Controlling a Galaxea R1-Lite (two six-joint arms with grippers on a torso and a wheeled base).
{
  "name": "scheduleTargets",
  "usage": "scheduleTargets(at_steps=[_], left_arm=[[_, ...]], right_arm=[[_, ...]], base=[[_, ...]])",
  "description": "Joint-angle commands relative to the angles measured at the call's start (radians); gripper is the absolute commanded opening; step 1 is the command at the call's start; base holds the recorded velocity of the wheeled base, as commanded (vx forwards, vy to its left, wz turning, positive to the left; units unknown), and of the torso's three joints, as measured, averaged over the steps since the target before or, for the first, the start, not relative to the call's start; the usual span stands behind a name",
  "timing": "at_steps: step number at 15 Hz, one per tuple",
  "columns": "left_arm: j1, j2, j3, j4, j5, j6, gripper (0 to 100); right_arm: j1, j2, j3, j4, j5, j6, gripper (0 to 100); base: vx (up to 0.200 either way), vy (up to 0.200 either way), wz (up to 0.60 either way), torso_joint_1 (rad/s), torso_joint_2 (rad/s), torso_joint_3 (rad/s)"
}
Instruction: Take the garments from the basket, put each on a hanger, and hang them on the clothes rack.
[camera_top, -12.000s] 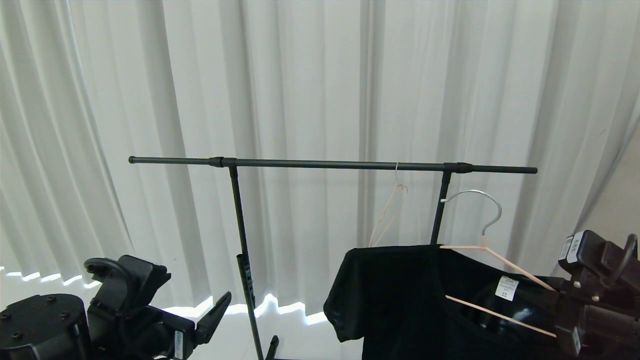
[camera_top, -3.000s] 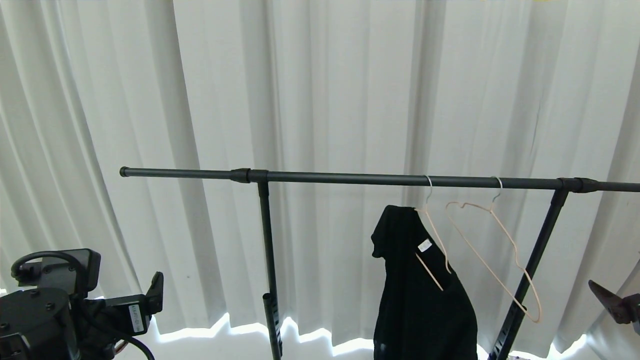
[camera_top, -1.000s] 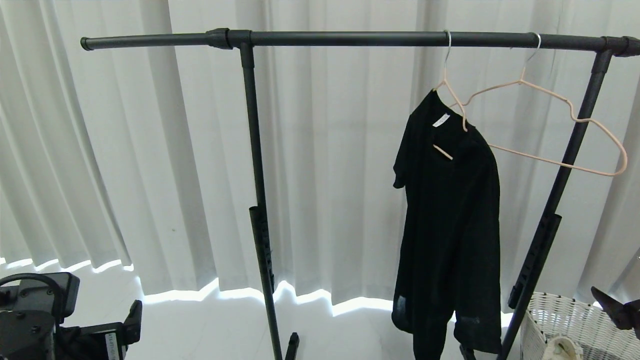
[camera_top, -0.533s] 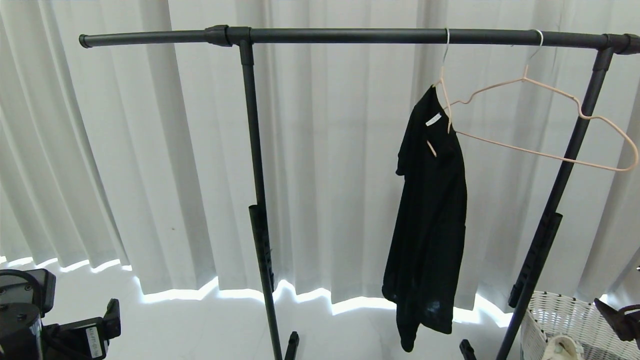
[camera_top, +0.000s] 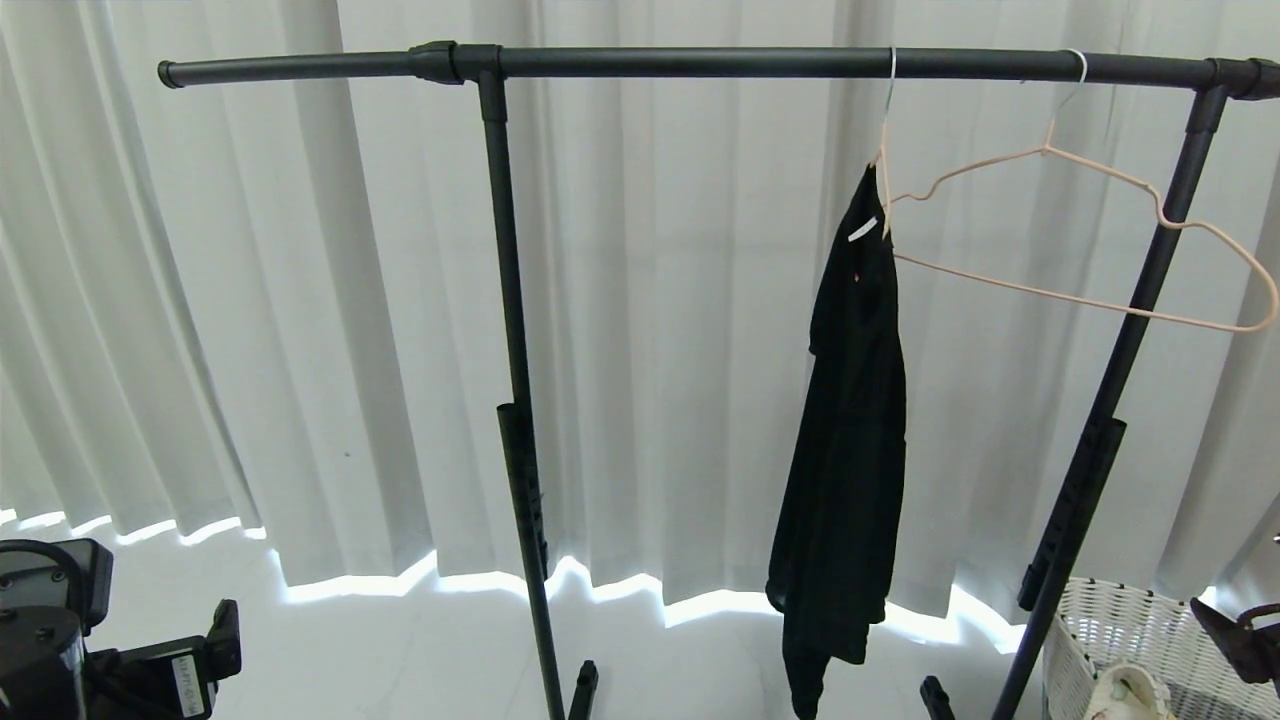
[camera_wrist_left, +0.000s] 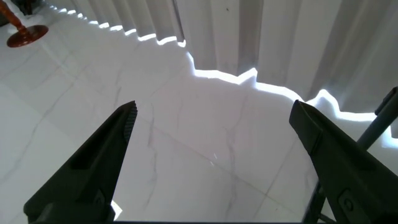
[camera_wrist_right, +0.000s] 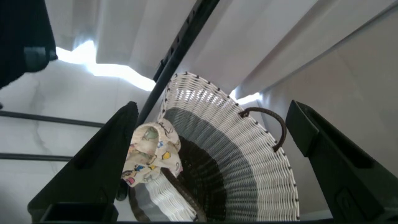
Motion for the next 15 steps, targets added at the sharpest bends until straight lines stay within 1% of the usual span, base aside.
scheduleTargets(at_steps=[1, 4, 5, 8, 10, 13, 15], left_arm=[[-0.002, 0.0, 0.002, -0.001, 0.0, -0.001, 100], [-0.008, -0.022, 0.002, -0.002, 0.0, -0.001, 100], [-0.026, -0.045, 0.002, -0.002, -0.003, 0.001, 100], [-0.098, -0.077, 0.002, -0.001, -0.004, 0.015, 100], [-0.106, -0.079, 0.002, -0.001, -0.004, 0.041, 100], [-0.109, -0.077, 0.002, -0.001, -0.003, 0.044, 100], [-0.109, -0.076, 0.002, -0.001, -0.004, 0.044, 100]], right_arm=[[0.002, 0.002, 0.002, 0.0, 0.0, -0.001, 100], [0.0, 0.001, 0.002, 0.0, 0.0, -0.001, 100], [0.0, 0.001, 0.002, 0.0, 0.0, -0.001, 100], [0.0, 0.001, 0.005, 0.0, 0.0, -0.001, 100], [0.0, -0.001, 0.005, 0.0, 0.0, -0.001, 100], [0.002, -0.001, 0.006, 0.0, 0.0, -0.001, 100], [0.0, -0.002, 0.015, 0.0, 0.0, -0.001, 100]], base=[[0.0, 0.0, 0.0, 0.0, 0.0, 0.0], [0.0, 0.0, 0.0, 0.0, 0.0, 0.0], [0.0, 0.0, 0.0, 0.0, 0.0, 0.0], [0.0, -0.2, 0.0, -0.023, 0.02, 0.004], [0.0, -0.2, 0.0, -0.002, 0.01, 0.005], [0.0, -0.2, 0.0, 0.004, 0.0, 0.004], [0.0, 0.0, 0.0, 0.0, 0.0, 0.0]])
